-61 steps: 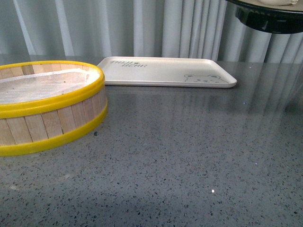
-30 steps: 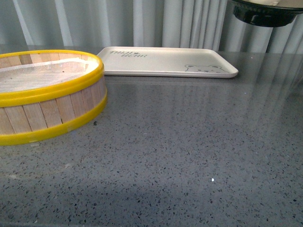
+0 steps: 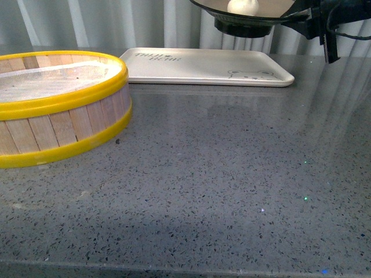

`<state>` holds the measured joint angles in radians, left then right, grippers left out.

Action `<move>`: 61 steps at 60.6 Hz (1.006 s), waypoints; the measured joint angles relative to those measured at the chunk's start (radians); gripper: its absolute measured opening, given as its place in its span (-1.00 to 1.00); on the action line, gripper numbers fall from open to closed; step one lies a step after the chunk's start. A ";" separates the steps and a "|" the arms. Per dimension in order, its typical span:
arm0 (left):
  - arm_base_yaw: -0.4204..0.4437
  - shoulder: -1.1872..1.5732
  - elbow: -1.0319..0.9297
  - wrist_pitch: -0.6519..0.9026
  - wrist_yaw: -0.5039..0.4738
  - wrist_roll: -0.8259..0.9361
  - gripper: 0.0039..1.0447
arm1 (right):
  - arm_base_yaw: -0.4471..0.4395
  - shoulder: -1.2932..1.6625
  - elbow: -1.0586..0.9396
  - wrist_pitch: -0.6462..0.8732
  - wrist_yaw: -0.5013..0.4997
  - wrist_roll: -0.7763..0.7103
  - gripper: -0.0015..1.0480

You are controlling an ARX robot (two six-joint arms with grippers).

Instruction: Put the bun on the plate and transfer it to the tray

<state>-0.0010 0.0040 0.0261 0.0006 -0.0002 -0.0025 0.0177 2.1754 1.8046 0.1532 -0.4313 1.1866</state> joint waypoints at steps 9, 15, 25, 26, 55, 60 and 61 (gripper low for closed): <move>0.000 0.000 0.000 0.000 0.000 0.000 0.88 | 0.013 0.053 0.069 -0.038 0.012 -0.009 -0.94; 0.000 0.000 0.000 0.000 0.000 0.000 0.88 | 0.014 0.079 0.080 -0.045 0.011 -0.014 -0.94; 0.000 0.000 0.000 0.000 0.000 0.000 0.88 | 0.015 0.142 0.140 -0.075 0.004 -0.029 -0.94; 0.000 0.000 0.000 0.000 0.000 0.000 0.88 | 0.016 0.148 0.140 -0.074 0.004 -0.029 -0.94; 0.000 0.000 0.000 0.000 0.000 0.000 0.88 | 0.018 0.175 0.154 -0.072 -0.013 -0.035 -0.94; 0.000 0.000 0.000 0.000 0.000 0.000 0.88 | 0.018 0.175 0.154 -0.081 -0.014 -0.032 -0.94; 0.000 0.000 0.000 0.000 0.000 0.000 0.88 | 0.018 0.175 0.154 -0.081 -0.015 -0.032 -0.94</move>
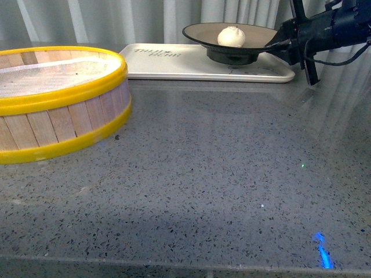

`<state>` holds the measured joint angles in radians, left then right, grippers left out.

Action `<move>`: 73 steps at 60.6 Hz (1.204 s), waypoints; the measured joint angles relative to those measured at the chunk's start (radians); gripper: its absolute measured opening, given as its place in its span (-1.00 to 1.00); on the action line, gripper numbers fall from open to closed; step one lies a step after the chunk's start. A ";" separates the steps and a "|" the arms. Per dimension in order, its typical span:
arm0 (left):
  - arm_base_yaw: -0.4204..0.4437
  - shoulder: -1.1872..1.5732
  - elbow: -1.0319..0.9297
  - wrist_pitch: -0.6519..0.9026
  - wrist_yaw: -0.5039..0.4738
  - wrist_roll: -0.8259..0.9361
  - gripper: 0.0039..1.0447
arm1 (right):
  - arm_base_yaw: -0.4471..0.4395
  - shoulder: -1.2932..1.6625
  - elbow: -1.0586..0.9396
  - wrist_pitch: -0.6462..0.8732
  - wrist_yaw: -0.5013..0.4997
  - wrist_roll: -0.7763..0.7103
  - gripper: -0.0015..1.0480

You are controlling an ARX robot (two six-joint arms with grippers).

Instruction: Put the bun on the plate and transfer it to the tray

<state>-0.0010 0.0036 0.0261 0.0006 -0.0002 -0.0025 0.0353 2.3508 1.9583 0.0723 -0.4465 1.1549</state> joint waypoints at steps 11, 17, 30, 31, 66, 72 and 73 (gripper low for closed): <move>0.000 0.000 0.000 0.000 0.000 0.000 0.88 | -0.002 0.000 0.004 -0.029 -0.004 0.001 -0.94; 0.000 0.000 0.000 0.000 0.000 0.000 0.88 | -0.002 0.010 0.027 -0.071 -0.003 -0.003 -0.94; 0.000 0.000 0.000 0.000 0.000 0.000 0.88 | -0.002 0.023 0.059 -0.093 0.003 -0.008 -0.94; 0.000 0.000 0.000 0.000 0.000 0.000 0.88 | -0.002 0.023 0.059 -0.093 0.004 -0.008 -0.94; 0.000 0.000 0.000 0.000 0.000 0.000 0.88 | -0.002 -0.013 0.006 -0.065 0.030 0.010 0.34; 0.000 0.000 0.000 0.000 0.000 0.000 0.88 | -0.006 -0.090 -0.113 0.001 0.036 0.035 0.71; 0.000 0.000 0.000 0.000 0.000 0.000 0.88 | -0.007 -0.098 -0.125 0.008 0.036 0.037 0.75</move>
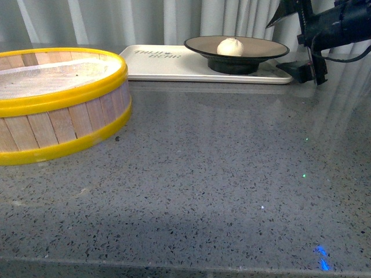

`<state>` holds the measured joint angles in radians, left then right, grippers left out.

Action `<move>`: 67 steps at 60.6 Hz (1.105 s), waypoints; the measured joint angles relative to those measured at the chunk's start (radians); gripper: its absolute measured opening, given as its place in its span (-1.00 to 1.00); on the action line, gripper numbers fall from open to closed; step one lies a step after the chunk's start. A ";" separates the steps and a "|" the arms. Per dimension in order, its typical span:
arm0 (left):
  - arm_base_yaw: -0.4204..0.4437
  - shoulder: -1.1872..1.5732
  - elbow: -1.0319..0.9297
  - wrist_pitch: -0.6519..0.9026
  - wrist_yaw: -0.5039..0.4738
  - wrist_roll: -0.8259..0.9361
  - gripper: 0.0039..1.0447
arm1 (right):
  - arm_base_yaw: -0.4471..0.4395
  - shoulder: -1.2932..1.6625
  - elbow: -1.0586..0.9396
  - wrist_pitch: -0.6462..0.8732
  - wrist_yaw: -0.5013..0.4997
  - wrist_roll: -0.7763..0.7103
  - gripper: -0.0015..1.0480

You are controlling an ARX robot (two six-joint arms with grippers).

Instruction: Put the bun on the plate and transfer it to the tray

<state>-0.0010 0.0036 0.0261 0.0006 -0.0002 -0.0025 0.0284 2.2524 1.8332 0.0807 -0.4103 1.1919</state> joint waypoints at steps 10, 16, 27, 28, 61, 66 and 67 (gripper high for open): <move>0.000 0.000 0.000 0.000 0.000 0.000 0.88 | -0.019 -0.183 -0.259 0.146 0.016 0.008 0.83; 0.000 0.000 0.000 0.000 0.000 0.000 0.88 | -0.037 -0.289 -0.400 0.204 0.023 -0.001 0.84; 0.000 0.000 0.000 0.000 0.000 0.000 0.88 | -0.129 -0.540 -0.711 0.267 0.061 -0.058 0.84; 0.000 0.000 0.000 0.000 0.000 0.000 0.88 | -0.132 -0.548 -0.721 0.266 0.066 -0.063 0.84; 0.000 0.000 0.000 0.000 0.000 0.000 0.88 | -0.551 -1.511 -1.619 0.392 0.131 -0.943 0.58; 0.000 0.000 0.000 0.000 0.000 0.000 0.88 | -0.553 -1.571 -1.698 0.447 -0.065 -1.072 0.31; 0.000 0.000 0.000 0.000 0.000 0.000 0.88 | -0.533 -1.603 -1.719 0.436 -0.072 -1.101 0.19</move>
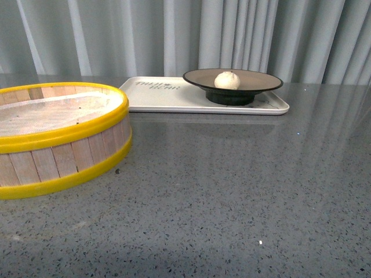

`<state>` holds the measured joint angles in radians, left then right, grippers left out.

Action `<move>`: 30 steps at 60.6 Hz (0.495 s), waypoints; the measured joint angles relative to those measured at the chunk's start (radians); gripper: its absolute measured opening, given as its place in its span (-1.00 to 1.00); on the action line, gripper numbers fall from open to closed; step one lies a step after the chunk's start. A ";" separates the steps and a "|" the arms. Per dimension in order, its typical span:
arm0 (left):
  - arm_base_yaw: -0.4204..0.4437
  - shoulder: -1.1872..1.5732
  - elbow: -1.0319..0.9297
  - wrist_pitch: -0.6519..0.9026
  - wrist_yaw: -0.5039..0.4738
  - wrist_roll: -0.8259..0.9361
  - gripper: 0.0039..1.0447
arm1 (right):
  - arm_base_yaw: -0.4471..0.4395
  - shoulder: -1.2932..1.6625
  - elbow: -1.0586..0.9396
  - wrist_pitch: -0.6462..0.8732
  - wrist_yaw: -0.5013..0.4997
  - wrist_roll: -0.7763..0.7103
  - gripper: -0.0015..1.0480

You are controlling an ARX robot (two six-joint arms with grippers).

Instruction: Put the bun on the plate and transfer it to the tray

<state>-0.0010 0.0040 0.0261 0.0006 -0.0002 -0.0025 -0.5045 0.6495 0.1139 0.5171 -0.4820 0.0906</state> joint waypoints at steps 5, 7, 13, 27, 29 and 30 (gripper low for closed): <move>0.000 -0.001 0.000 0.000 -0.001 0.000 0.88 | 0.068 -0.086 -0.033 -0.053 0.063 -0.051 -0.13; 0.000 -0.001 0.000 0.000 -0.001 0.000 0.88 | 0.090 -0.110 -0.038 -0.071 0.087 -0.060 -0.23; 0.000 -0.001 0.000 0.000 0.000 0.000 0.88 | 0.164 -0.188 -0.055 -0.125 0.161 -0.073 -0.61; 0.000 -0.001 0.000 0.000 0.000 0.000 0.88 | 0.286 -0.306 -0.080 -0.213 0.275 -0.086 -0.97; 0.000 -0.001 0.000 0.000 0.000 0.000 0.88 | 0.298 -0.314 -0.091 -0.203 0.287 -0.086 -0.97; 0.000 -0.001 0.000 0.000 0.000 0.000 0.88 | 0.308 -0.325 -0.102 -0.199 0.297 -0.087 -0.97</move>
<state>-0.0010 0.0032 0.0261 0.0006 -0.0002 -0.0025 -0.1967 0.3248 0.0120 0.3180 -0.1848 0.0040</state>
